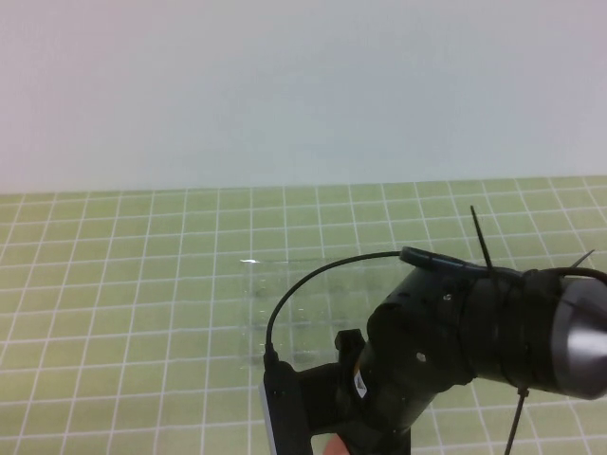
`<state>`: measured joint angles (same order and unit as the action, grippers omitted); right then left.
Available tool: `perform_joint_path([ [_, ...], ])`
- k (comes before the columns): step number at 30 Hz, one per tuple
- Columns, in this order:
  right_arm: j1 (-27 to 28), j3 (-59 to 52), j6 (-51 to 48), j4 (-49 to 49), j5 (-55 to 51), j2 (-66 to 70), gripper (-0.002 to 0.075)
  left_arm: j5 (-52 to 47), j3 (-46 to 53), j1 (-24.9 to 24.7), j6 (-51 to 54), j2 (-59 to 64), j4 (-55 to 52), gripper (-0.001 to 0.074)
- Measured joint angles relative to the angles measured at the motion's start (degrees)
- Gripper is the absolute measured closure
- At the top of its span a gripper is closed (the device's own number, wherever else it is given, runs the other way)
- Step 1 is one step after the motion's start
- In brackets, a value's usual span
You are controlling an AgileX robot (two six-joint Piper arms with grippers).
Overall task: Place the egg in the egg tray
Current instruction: Pick up the egg
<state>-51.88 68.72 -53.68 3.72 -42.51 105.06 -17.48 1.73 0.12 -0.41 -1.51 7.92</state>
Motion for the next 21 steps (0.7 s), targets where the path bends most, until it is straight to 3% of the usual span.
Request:
perform_joint_path([
  [12,0.0,0.5,0.2,-0.2,0.9,4.5,0.0242,0.0,0.0,0.0,0.0,0.0,0.0,0.0735],
  [21,0.0,0.7,0.3,-0.6,1.8,6.0,0.035,0.0,0.0,0.0,0.0,0.0,0.0,0.0735],
])
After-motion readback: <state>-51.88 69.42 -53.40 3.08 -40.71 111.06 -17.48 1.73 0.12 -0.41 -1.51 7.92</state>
